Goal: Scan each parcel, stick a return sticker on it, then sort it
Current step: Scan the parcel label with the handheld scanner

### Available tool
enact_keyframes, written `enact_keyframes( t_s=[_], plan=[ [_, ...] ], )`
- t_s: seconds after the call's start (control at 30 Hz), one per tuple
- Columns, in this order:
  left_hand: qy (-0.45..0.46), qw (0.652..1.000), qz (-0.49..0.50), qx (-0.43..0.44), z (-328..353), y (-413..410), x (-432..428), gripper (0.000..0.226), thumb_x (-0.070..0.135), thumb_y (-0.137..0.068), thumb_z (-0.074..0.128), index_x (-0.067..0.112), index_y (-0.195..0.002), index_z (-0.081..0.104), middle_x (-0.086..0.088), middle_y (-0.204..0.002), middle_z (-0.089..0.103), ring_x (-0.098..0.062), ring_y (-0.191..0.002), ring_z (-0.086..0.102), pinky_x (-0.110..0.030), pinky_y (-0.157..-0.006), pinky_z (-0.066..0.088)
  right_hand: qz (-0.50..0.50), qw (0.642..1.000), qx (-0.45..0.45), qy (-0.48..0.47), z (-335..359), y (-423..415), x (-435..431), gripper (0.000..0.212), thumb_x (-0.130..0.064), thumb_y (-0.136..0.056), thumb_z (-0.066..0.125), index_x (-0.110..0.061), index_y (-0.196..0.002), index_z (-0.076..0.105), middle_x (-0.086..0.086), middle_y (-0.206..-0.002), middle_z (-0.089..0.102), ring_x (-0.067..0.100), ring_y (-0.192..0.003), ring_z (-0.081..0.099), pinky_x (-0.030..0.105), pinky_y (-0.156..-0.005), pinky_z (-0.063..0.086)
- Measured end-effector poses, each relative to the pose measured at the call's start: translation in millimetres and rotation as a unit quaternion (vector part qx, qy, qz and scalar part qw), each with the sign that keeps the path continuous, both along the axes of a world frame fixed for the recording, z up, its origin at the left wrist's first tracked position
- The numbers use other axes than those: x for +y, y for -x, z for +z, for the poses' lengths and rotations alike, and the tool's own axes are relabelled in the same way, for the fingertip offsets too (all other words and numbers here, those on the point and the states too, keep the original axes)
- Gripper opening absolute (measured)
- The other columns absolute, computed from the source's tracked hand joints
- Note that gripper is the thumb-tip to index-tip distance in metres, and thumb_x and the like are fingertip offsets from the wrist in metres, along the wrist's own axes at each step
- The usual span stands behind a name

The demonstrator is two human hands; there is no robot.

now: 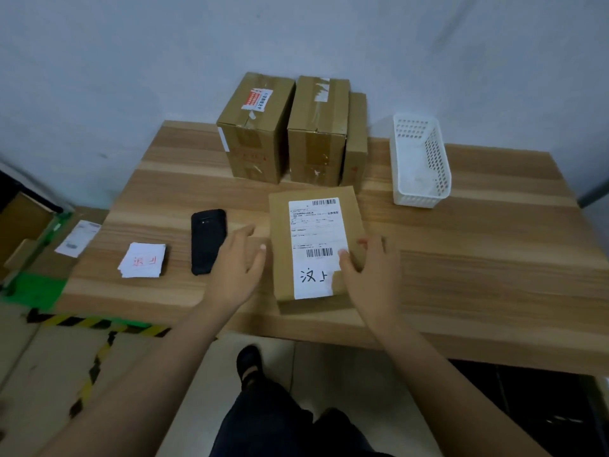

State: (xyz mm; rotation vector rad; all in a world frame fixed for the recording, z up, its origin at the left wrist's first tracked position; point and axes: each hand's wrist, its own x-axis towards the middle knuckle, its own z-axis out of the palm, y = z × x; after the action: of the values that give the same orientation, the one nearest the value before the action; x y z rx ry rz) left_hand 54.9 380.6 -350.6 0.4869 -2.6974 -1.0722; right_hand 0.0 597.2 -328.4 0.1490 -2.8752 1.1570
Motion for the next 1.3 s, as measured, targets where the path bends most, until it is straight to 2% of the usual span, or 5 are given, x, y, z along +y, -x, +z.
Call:
enact_keyframes(
  t_s=[0.17,0.37,0.7,1.0,1.3],
  plan=[
    [0.118,0.992,0.035,0.015,0.6,-26.2,-59.9,0.042,0.028,-0.096,0.055,0.01,-0.134,0.05,-0.008,-0.126,0.055,-0.025,-0.113,0.052,-0.034,-0.087,0.042,0.116,0.993,0.016,0.031,22.7,9.1,-75.6,0.015,-0.032,-0.091,0.063,-0.024,-0.103,0.058,-0.013,-0.105,0.05,0.005,-0.097,0.051,0.02,-0.076,0.04],
    [0.166,0.986,-0.003,-0.002,-6.9,-13.5,-155.6,0.044,0.033,-0.094,0.048,0.006,-0.128,0.054,-0.012,-0.12,0.059,-0.03,-0.109,0.055,-0.041,-0.09,0.045,0.144,0.989,-0.024,-0.004,3.7,13.8,-187.9,0.021,-0.031,-0.091,0.061,-0.021,-0.109,0.059,-0.006,-0.112,0.051,0.009,-0.099,0.051,0.022,-0.079,0.038],
    [0.231,0.959,-0.131,-0.095,-59.1,-1.4,-273.6,0.039,0.023,-0.089,0.064,0.0,-0.12,0.06,-0.017,-0.114,0.061,-0.033,-0.102,0.059,-0.041,-0.086,0.049,0.037,0.961,-0.218,-0.166,-89.3,13.9,-307.7,0.082,-0.065,-0.075,0.067,-0.01,-0.131,0.044,0.011,-0.135,0.037,0.03,-0.128,0.035,0.038,-0.103,0.036],
    [0.221,0.958,-0.172,-0.063,-62.1,3.4,-288.7,0.045,0.035,-0.089,0.044,0.003,-0.116,0.061,-0.013,-0.108,0.062,-0.028,-0.094,0.06,-0.037,-0.077,0.05,0.0,0.97,-0.163,-0.18,-84.0,20.9,-322.2,0.074,-0.055,-0.065,0.074,-0.008,-0.114,0.045,0.01,-0.115,0.044,0.028,-0.114,0.04,0.034,-0.095,0.037],
    [0.261,0.937,-0.215,0.091,24.5,80.7,-224.7,0.039,0.028,-0.094,0.057,0.005,-0.125,0.058,-0.012,-0.114,0.062,-0.029,-0.1,0.058,-0.04,-0.083,0.047,-0.054,0.988,0.064,-0.127,13.6,58.7,-256.2,0.081,-0.048,-0.057,0.078,-0.009,-0.121,0.048,0.008,-0.112,0.044,0.027,-0.105,0.038,0.035,-0.09,0.038]
  ],
)
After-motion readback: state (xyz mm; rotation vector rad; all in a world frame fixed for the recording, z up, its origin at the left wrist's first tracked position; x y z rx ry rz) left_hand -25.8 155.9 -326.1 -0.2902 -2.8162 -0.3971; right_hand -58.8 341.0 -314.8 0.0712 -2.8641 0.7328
